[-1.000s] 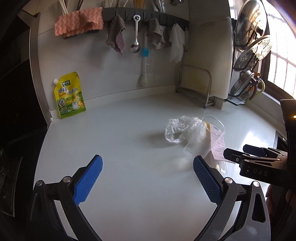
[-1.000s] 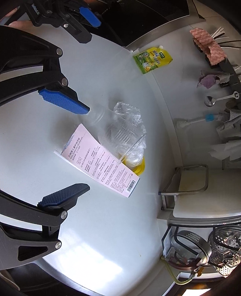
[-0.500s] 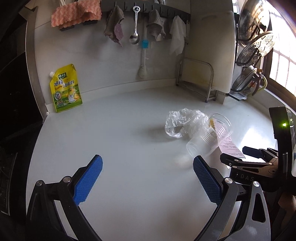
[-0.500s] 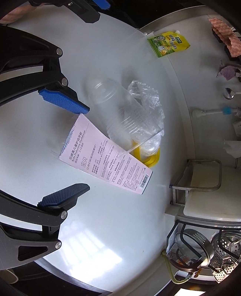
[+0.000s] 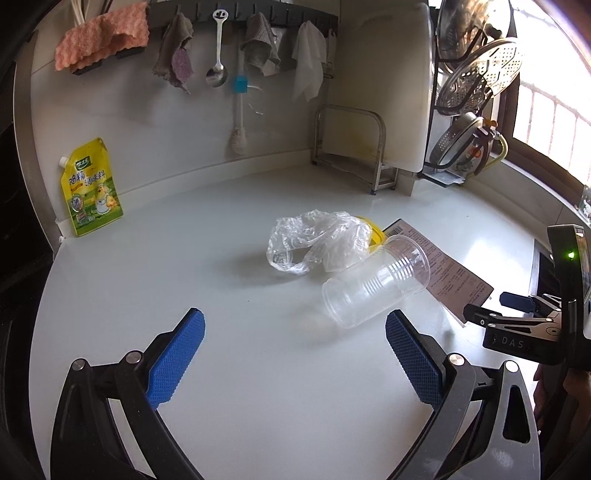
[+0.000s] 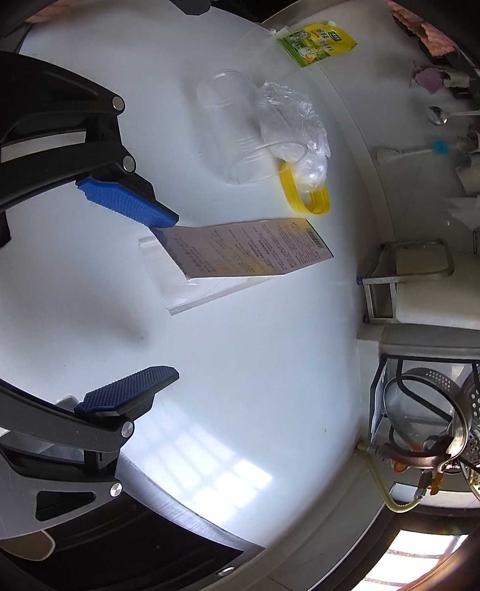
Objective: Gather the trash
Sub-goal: 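Lift both open tools back over the counter toward the cup and leaflet, then grasp the pink leaflet with the right tool while the left tool grasps the clear cup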
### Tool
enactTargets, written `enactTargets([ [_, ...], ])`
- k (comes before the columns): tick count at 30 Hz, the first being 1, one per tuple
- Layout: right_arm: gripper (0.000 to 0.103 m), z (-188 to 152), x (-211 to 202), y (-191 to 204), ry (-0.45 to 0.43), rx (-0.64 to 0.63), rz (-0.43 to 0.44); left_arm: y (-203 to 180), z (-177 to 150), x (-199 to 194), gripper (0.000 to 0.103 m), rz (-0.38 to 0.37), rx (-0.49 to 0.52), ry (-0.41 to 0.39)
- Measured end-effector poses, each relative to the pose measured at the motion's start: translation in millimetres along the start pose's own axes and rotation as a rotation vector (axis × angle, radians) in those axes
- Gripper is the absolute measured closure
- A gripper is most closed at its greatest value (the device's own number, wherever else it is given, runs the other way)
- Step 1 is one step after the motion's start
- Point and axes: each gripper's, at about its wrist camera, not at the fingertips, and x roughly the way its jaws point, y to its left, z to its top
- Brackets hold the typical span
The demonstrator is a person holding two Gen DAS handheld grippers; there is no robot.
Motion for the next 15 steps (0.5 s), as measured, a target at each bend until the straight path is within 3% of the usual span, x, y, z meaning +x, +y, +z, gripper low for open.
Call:
enactTargets([
  [7,0.029,13,-6,7,-0.042,-0.073,0.045,-13,8,16,0.006,-0.056,0.033,0.024],
  [15,0.029,38,9,16,-0.009,-0.139,0.062,-24,13,29,0.006,-0.093,0.075,0.045],
])
